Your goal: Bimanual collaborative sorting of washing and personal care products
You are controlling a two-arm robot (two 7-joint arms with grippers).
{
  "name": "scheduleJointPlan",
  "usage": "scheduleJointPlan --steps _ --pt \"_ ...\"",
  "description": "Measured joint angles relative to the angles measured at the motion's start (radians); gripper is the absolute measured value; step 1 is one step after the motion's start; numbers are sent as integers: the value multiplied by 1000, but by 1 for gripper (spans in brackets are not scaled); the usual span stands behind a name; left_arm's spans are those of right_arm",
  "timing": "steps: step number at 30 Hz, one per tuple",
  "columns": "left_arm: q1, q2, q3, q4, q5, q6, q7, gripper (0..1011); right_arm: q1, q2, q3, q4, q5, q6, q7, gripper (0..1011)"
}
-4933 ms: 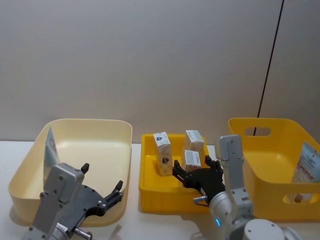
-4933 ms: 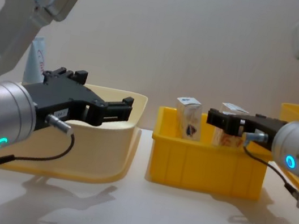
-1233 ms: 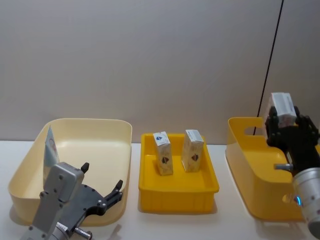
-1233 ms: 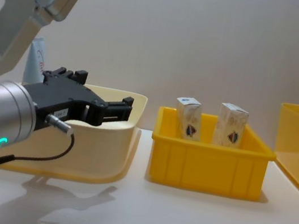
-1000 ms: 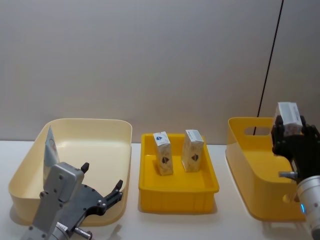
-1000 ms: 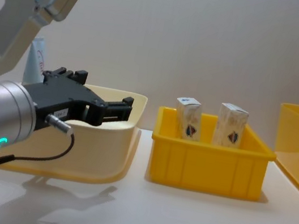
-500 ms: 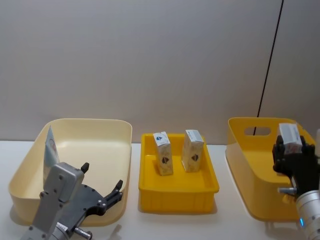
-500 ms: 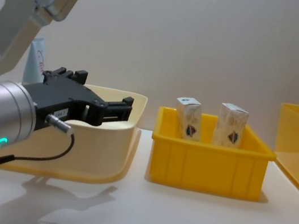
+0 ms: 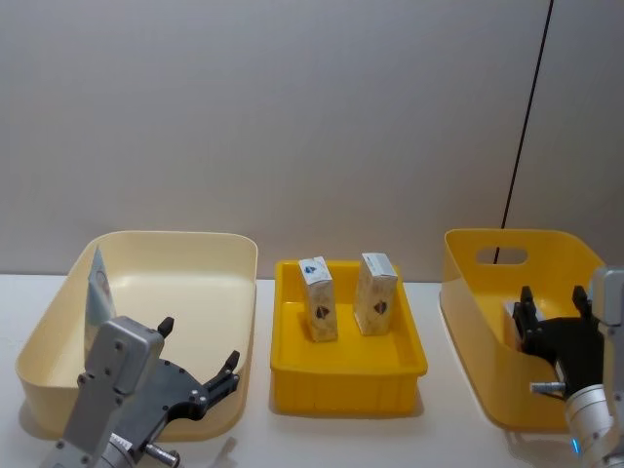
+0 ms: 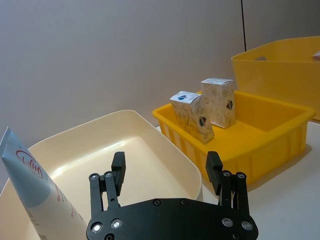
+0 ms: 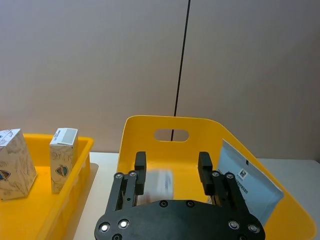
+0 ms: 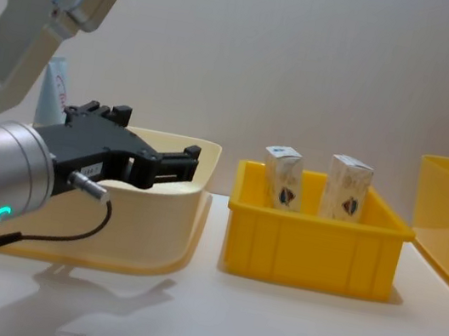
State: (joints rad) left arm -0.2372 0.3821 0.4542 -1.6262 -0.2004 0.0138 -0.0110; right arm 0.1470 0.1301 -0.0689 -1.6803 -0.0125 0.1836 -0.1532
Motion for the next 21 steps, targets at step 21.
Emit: scheduleJointPlan --steps 21 --pt "0 0 0 0 0 0 0 1003 1 -2 -5 9 -8 -35 22 1001"
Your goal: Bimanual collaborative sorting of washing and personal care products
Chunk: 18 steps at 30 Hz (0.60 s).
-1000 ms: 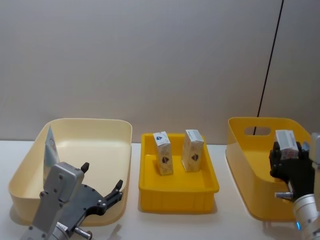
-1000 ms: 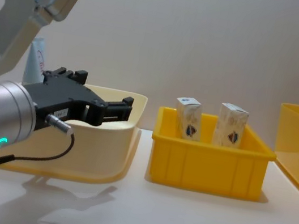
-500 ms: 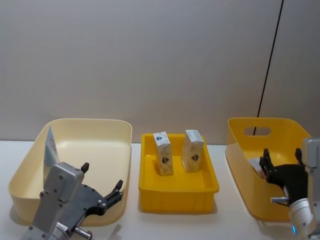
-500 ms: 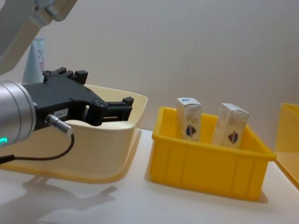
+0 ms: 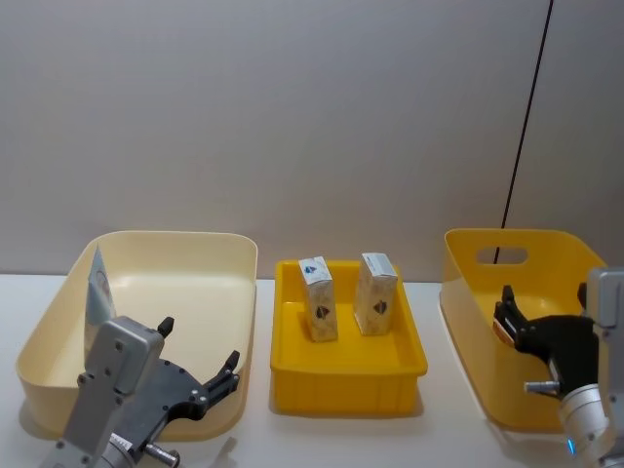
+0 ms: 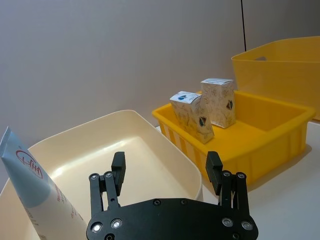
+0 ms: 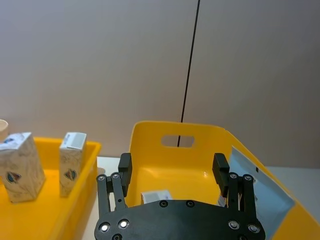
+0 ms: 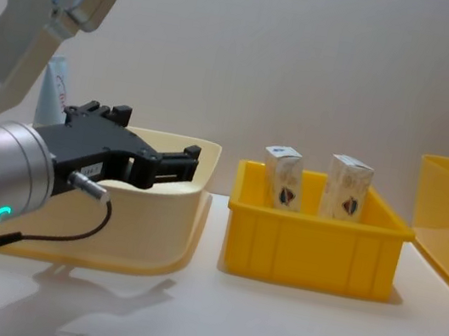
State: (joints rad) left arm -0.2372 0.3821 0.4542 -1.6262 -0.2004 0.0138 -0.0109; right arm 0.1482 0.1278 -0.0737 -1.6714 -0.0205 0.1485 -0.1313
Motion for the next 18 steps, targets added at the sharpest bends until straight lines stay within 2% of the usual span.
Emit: scheduleJointPlan --steps 10,18 --pt "0 0 0 0 0 0 0 1003 -3 9 -5 -23 19 -101 53 1001" --pt "0 0 0 0 0 0 0 1003 -10 18 -11 -27 32 -105 61 1001"
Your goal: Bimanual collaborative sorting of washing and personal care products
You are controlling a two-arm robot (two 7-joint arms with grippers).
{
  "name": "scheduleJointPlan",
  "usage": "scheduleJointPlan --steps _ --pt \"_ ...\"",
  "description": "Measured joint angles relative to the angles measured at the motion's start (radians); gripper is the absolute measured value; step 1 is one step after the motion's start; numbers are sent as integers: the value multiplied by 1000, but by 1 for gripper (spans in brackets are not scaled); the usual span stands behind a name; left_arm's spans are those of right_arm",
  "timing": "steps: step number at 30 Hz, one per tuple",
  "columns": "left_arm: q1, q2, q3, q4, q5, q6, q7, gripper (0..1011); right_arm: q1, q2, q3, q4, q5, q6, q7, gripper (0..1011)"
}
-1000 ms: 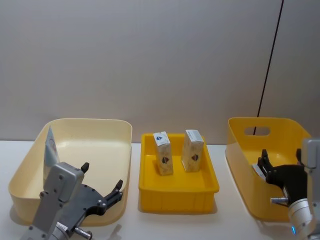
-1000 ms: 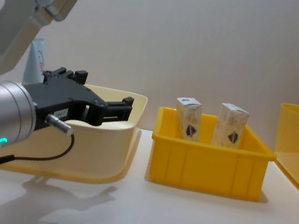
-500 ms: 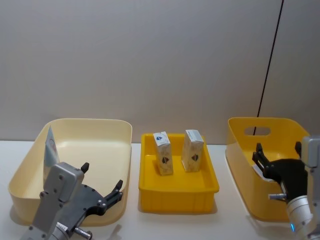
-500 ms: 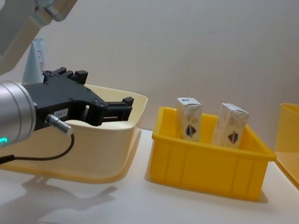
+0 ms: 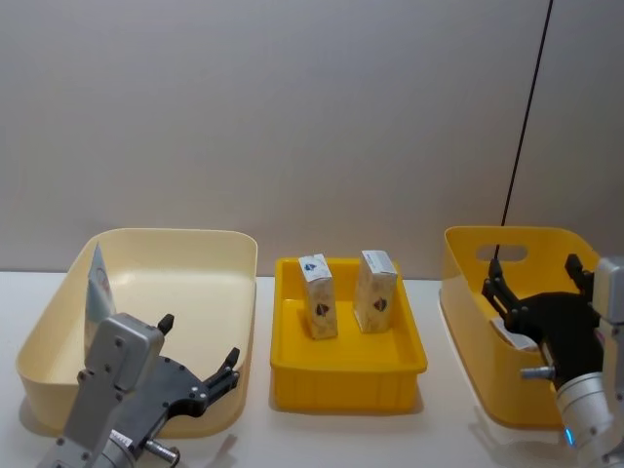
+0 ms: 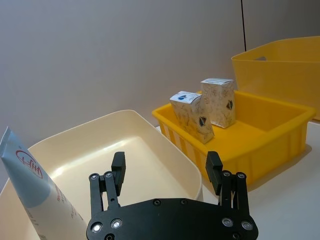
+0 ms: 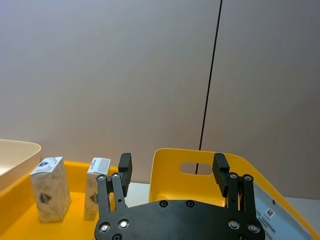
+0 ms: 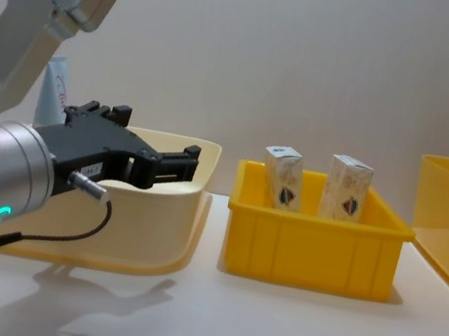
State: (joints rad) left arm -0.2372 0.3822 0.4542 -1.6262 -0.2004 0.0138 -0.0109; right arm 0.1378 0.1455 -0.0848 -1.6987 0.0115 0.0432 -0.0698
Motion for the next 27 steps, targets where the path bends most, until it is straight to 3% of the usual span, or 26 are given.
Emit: scheduleJointPlan --steps 7,18,27 --pt "0 0 0 0 0 0 0 1002 -31 40 -30 -15 57 -1 29 1001" --pt "0 0 0 0 0 0 0 1003 -111 140 -103 -50 200 -6 99 1001" --pt "0 0 0 0 0 0 0 1003 -148 186 -137 -67 268 -9 133 1001"
